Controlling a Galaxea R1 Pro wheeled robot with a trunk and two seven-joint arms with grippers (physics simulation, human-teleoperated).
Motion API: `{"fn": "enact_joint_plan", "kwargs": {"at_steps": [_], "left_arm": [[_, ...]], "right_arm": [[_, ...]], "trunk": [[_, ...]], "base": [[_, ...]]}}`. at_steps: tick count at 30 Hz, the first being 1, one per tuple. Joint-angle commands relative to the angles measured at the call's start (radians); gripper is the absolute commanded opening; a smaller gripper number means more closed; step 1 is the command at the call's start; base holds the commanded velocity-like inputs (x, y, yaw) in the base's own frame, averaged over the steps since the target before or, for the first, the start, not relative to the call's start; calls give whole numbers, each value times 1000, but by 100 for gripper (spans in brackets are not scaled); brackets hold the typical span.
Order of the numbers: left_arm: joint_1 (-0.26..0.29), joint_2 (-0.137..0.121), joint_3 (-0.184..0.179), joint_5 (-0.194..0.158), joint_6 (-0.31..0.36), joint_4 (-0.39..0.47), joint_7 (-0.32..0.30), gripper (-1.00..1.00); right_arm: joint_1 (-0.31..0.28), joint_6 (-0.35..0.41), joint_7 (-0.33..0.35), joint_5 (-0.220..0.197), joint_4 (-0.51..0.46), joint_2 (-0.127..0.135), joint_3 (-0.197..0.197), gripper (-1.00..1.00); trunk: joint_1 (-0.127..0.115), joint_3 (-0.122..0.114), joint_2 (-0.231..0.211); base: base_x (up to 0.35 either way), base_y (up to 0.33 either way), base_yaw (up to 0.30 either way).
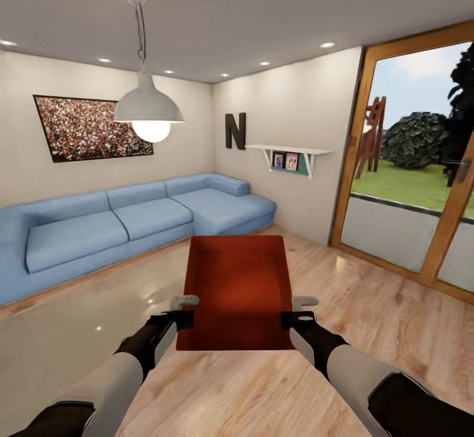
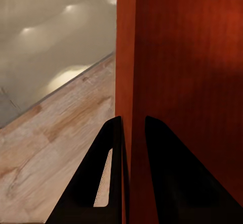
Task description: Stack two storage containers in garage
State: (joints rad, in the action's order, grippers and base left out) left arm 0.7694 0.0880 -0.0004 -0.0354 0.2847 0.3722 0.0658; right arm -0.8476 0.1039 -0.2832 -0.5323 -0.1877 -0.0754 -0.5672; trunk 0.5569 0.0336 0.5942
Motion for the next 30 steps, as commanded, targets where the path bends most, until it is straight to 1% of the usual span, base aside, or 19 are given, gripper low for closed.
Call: {"fn": "enact_joint_plan", "kwargs": {"at_steps": [1, 30], "left_arm": [[1, 1, -1, -20, 6, -1, 8, -100], [1, 1, -1, -20, 4, -1, 8, -100]], "right_arm": [[-1, 7, 18, 1, -10, 0, -20, -100], [-1, 7, 18, 2, -10, 0, -20, -100]], "trunk": [[0, 1, 2], [0, -19, 2]], "base": [[0, 0, 291], [0, 0, 291]]}}
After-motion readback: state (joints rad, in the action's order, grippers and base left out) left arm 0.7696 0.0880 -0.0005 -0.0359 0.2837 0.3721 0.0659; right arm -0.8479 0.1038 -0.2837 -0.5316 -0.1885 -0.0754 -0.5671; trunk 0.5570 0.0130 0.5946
